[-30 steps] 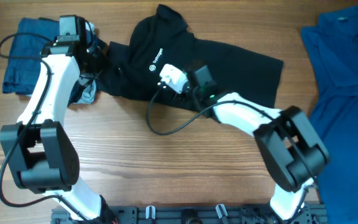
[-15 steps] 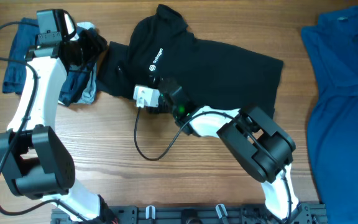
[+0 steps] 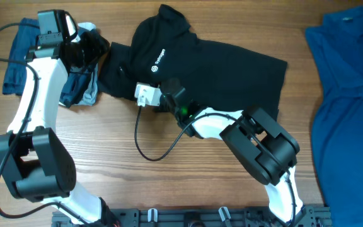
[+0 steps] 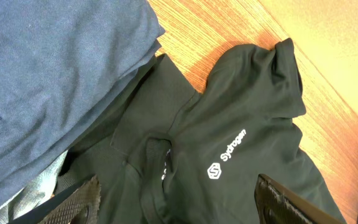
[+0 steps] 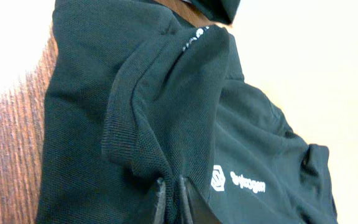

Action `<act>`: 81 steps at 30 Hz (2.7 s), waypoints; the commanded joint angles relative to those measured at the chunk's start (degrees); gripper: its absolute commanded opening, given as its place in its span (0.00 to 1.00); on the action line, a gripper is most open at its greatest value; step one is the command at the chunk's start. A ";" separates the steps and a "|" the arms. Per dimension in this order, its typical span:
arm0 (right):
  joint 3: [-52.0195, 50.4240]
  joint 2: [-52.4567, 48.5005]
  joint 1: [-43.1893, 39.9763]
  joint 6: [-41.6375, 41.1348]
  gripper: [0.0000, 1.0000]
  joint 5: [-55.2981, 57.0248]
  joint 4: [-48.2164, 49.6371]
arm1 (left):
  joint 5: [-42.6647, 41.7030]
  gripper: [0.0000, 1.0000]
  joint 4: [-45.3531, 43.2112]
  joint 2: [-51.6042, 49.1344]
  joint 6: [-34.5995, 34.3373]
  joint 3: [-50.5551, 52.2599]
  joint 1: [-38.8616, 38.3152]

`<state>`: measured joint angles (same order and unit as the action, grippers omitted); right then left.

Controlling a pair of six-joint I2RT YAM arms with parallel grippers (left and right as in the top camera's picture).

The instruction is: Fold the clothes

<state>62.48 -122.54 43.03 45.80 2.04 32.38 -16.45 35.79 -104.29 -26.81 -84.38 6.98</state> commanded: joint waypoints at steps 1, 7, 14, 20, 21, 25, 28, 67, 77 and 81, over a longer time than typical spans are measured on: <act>1.01 -0.68 -1.86 -4.76 0.06 0.96 0.42 | -0.90 0.80 0.35 1.49 1.11 -0.28 0.04; 1.03 -2.16 -6.95 -8.85 0.09 -4.70 0.90 | -0.90 0.80 1.88 1.49 1.14 -0.28 0.04; 10.38 -10.78 -9.64 -26.01 0.20 1.18 3.80 | -0.87 0.80 6.12 1.44 1.16 -0.26 0.04; 24.57 -10.32 -14.45 -29.42 0.25 1.99 -13.09 | -0.66 0.81 6.16 1.44 1.16 -0.26 0.00; 27.54 -9.55 -14.84 -29.33 0.31 1.99 -19.34 | -0.42 0.81 6.23 1.44 1.16 -0.26 0.00; 34.88 0.66 -14.78 -30.53 0.45 -8.46 -52.30 | -0.42 0.84 6.51 1.42 1.14 -0.26 0.00; 34.82 3.98 -14.82 -32.44 0.39 -14.93 -67.45 | -0.42 0.90 7.21 1.42 1.11 -0.26 0.00; 27.80 -4.57 -16.15 -21.29 0.38 2.69 -51.08 | -0.44 0.95 7.58 1.44 1.14 -0.26 0.00; 26.43 4.28 -16.61 -30.91 0.49 -2.08 -77.81 | -0.44 0.95 7.34 1.42 1.14 -0.26 0.00; 21.14 4.22 -16.61 -30.80 0.50 -1.90 -73.18 | -0.44 0.95 7.34 1.44 1.14 -0.26 0.00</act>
<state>86.59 -118.48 26.41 16.01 1.30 -43.38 -16.43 43.31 -104.29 -26.61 -84.40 6.98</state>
